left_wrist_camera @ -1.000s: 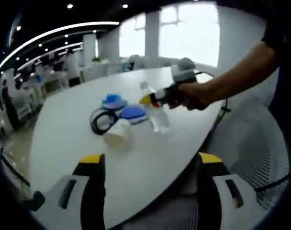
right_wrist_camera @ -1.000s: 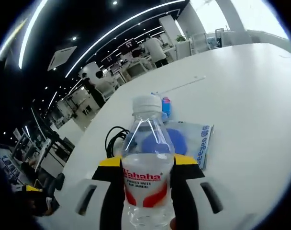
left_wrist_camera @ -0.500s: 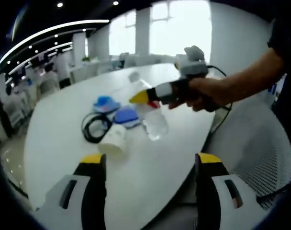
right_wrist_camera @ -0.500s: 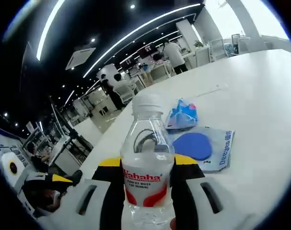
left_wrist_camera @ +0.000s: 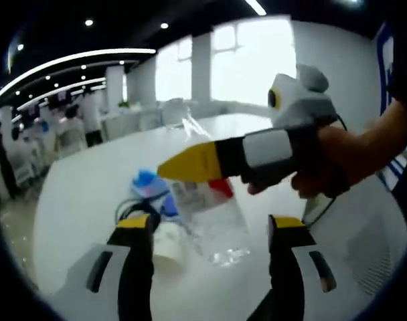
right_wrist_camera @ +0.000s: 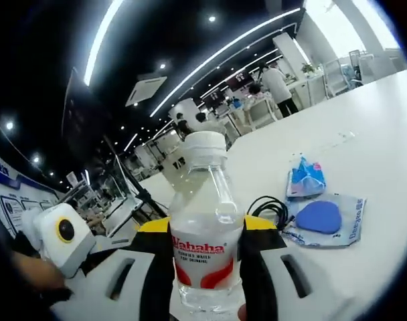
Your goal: Arrange the tabletop items into an orderly group along one side of the table until the central work area is clear of visible clutter.
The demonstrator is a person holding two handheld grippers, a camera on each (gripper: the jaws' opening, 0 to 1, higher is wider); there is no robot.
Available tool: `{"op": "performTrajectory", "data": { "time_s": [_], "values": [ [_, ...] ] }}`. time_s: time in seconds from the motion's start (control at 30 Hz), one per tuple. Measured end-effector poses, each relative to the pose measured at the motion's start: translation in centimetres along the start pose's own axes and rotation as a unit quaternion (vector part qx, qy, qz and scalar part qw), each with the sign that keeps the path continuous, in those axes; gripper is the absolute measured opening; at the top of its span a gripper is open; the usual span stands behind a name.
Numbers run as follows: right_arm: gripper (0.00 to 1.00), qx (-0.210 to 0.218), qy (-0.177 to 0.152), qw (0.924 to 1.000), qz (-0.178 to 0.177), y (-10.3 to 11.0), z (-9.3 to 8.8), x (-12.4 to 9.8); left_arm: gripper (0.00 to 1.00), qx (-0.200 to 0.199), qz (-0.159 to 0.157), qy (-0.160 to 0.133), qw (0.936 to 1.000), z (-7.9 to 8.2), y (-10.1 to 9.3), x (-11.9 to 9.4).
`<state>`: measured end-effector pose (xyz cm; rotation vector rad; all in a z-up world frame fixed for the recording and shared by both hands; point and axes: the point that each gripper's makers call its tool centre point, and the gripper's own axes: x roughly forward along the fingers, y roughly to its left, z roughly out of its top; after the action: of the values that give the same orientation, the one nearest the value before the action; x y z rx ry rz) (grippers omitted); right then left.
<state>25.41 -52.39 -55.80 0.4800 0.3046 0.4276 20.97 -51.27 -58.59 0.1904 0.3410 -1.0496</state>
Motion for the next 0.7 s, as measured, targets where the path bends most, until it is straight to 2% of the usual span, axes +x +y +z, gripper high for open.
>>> {"op": "performTrajectory", "data": {
  "time_s": [0.2, 0.37, 0.5, 0.7],
  "values": [
    [0.36, -0.003, -0.004, 0.9998, 0.018, 2.1, 0.9, -0.2, 0.62, 0.007, 0.013, -0.028, 0.9995, 1.9, 0.5, -0.4],
    [0.36, -0.005, -0.006, 0.9995, 0.029, 3.6, 1.7, -0.4, 0.59, 0.032, 0.022, -0.045, 0.9982, 3.3, 0.4, -0.7],
    [0.36, 0.002, -0.011, 0.9995, 0.031, 3.8, 2.4, -0.7, 0.57, 0.046, 0.027, -0.056, 0.997, 3.9, 0.5, -0.9],
    [0.37, -0.011, -0.012, 0.9991, 0.04, 4.3, 2.9, -1.1, 0.55, 0.057, 0.023, -0.068, 0.9958, 4.7, 0.0, -1.1]
  ]
}}
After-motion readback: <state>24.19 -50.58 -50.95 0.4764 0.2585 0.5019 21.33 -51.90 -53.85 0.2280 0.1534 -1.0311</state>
